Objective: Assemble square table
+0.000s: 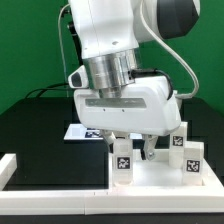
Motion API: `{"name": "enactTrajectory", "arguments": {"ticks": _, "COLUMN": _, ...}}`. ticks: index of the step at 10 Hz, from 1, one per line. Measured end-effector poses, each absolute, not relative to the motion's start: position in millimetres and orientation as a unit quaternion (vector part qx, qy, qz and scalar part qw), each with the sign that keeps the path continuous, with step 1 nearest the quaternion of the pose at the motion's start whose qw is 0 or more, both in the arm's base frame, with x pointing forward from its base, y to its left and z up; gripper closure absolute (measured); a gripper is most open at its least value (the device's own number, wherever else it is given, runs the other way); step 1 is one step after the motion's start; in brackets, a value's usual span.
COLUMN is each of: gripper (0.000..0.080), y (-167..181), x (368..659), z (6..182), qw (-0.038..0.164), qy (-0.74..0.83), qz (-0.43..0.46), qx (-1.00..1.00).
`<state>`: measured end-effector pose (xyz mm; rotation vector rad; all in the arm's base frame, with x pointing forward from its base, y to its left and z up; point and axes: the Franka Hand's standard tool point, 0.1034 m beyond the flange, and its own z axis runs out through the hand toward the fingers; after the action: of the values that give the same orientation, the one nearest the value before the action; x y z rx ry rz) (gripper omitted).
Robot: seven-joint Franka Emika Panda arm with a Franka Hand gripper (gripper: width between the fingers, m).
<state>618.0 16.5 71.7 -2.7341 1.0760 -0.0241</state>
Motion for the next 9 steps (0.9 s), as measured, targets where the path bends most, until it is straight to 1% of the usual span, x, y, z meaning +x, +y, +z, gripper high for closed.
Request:
{"name": "enactTrajectory", "arguments": {"ticks": 1, "gripper": 0.0151, "y": 12.8, "x": 617.1, "z": 72.8, "qw": 0.082, "qy": 0.256, "qz": -0.013, "qx": -0.963}}
{"name": "enactTrajectory", "arguments": {"ticks": 2, "gripper": 0.0151, "y": 10.7, "x": 617.3, "z": 72.6, "qw": 0.070, "qy": 0.177, "qz": -0.019, "qx": -0.982}}
{"name": "enactTrajectory", "arguments": {"ticks": 3, "gripper": 0.0151, "y": 6.4, "x": 616.0, "z": 69.1, "qw": 0.068, "qy": 0.109, "qz": -0.021, "qx": -0.991}}
{"name": "enactTrajectory", "arguments": {"ticks": 5, "gripper": 0.0151, "y": -10.3, "x": 615.5, "z": 64.3, "qw": 0.065, "qy": 0.028, "qz": -0.025, "qx": -0.997}}
{"name": "enactTrajectory", "arguments": {"ticks": 6, "gripper": 0.0151, "y": -18.0, "x": 615.6, "z": 64.1, "qw": 0.066, "qy": 0.038, "qz": -0.027, "qx": -0.997}}
{"name": "enactTrajectory", "arguments": {"ticks": 7, "gripper": 0.0151, "y": -17.4, "x": 615.5, "z": 64.0, "qw": 0.066, "qy": 0.053, "qz": -0.026, "qx": -0.996}}
{"name": "enactTrajectory", "arguments": {"ticks": 8, "gripper": 0.0250, "y": -16.4, "x": 615.4, "z": 63.9, "qw": 0.066, "qy": 0.052, "qz": -0.026, "qx": -0.996}}
{"name": "enactTrajectory", "arguments": {"ticks": 9, "gripper": 0.0420, "y": -16.0, "x": 615.4, "z": 63.8, "qw": 0.068, "qy": 0.092, "qz": -0.023, "qx": -0.993}}
